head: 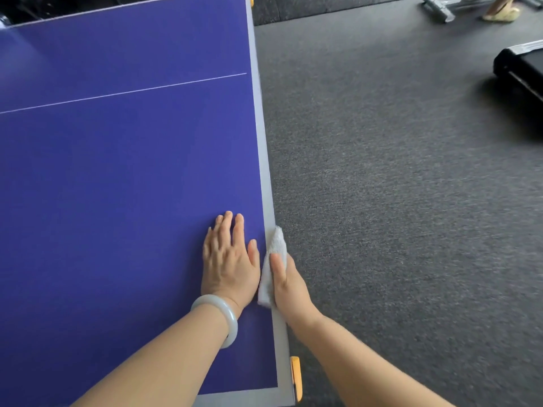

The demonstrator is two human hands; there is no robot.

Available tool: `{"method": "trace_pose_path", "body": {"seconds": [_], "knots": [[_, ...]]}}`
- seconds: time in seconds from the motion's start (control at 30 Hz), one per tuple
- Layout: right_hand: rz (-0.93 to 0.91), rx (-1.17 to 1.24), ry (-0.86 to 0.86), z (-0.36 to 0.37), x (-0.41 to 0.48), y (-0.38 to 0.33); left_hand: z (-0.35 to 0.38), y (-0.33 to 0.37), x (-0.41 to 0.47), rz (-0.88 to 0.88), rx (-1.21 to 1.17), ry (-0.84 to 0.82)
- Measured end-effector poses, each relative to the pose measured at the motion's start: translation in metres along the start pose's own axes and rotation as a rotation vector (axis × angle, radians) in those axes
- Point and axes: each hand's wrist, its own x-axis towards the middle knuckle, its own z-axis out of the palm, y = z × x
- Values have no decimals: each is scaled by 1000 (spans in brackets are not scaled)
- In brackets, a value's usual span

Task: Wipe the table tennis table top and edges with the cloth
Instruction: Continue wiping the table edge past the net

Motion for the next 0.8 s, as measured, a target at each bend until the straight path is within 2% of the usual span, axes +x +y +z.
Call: {"method": "trace_pose_path", "body": {"seconds": [0.17, 0.27, 0.4, 0.63, 0.73, 0.8], "knots": [[-22, 129, 14, 0, 53, -45, -2, -1, -3, 19, 5, -2], [-86, 144, -16, -4, 12, -18, 0, -1, -2, 7, -6, 7], [-35, 181, -75, -9, -39, 9, -1, 1, -1, -1, -4, 9], [-26, 244, -103, -15, 44, -43, 0, 0, -2, 21, -17, 12], [-67, 213, -36, -12, 0, -25, 1, 1, -1, 21, -22, 9], [-14, 193, -87, -12, -46, 1, 2, 1, -1, 19, -24, 17]]}}
